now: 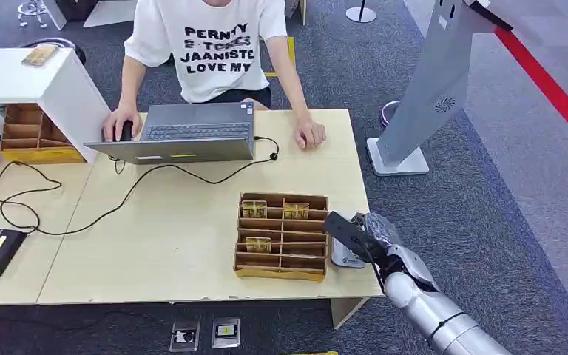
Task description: Pass the card to the sensor for recognition and then transmit it.
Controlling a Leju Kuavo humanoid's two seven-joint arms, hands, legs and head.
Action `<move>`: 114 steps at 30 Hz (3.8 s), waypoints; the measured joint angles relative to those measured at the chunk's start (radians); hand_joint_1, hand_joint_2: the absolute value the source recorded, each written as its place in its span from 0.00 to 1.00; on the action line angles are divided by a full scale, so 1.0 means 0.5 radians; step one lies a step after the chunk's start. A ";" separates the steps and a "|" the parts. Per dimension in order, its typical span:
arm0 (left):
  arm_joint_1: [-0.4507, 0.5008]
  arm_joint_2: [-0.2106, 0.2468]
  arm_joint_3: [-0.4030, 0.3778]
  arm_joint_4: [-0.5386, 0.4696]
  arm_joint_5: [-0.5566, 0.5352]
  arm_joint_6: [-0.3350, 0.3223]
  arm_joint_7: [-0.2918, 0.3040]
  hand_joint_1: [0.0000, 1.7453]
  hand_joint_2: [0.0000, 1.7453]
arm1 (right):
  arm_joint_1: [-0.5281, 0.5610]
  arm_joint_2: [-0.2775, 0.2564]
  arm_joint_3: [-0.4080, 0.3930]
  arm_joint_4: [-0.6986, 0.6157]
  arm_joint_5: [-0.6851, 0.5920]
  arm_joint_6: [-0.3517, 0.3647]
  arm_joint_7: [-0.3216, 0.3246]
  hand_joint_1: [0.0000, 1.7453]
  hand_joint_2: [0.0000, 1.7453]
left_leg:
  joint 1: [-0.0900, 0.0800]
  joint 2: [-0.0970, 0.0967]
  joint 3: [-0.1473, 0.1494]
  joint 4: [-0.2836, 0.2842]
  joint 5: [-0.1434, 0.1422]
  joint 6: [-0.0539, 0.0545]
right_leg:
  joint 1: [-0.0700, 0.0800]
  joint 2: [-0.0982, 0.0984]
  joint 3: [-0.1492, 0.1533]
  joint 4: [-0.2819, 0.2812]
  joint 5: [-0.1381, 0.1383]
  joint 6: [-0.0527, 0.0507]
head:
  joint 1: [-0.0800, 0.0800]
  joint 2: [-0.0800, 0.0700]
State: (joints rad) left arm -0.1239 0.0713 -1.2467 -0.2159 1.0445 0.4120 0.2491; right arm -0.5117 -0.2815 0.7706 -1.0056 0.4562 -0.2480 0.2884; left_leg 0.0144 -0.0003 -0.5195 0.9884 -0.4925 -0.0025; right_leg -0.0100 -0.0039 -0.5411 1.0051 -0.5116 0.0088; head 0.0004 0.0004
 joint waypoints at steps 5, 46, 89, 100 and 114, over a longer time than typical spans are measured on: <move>0.000 0.000 0.000 0.000 -0.002 -0.001 -0.001 0.00 0.00 | 0.001 0.002 0.004 -0.001 0.028 -0.027 0.028 1.00 1.00 | 0.000 0.000 0.000 0.000 0.000 0.000 | 0.000 0.000 0.000 0.000 0.000 0.000 | 0.000 0.000; 0.003 0.008 0.004 0.000 -0.041 -0.018 -0.017 0.00 0.00 | 0.181 -0.202 -0.116 -1.412 0.901 -0.016 0.367 1.00 1.00 | 0.000 0.000 -0.004 0.000 0.000 0.000 | 0.000 -0.001 -0.003 0.000 0.000 0.001 | 0.000 0.000; -0.048 -0.001 -0.019 0.000 -0.183 -0.060 0.005 0.00 0.00 | -0.536 0.366 0.235 -0.714 0.649 -0.002 -0.067 0.00 1.00 | 0.000 -0.002 -0.006 0.000 0.001 0.000 | 0.000 -0.002 -0.004 0.001 0.000 0.000 | 0.000 0.000; -0.056 -0.001 -0.027 0.000 -0.186 -0.067 0.012 0.00 0.00 | -0.531 0.360 0.250 -0.656 0.623 -0.099 -0.027 0.00 1.00 | 0.000 -0.002 -0.006 0.000 0.001 0.000 | 0.000 -0.001 -0.005 0.001 0.000 0.000 | 0.000 0.000; -0.026 -0.001 -0.034 0.000 -0.081 -0.034 -0.014 0.00 0.00 | -0.287 0.324 0.160 -0.800 0.125 -0.526 -0.239 0.00 1.00 | 0.000 -0.001 -0.005 0.000 0.000 0.000 | 0.000 -0.001 -0.005 0.000 0.000 0.000 | 0.000 0.000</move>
State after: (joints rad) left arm -0.1370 0.0710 -1.2638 -0.2159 1.0040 0.3952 0.2419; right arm -0.6550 -0.1198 0.8507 -1.4057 0.5185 -0.5111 0.1689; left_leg 0.0145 -0.0008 -0.5219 0.9885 -0.4923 -0.0025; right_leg -0.0098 -0.0046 -0.5436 1.0052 -0.5115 0.0088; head 0.0004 0.0004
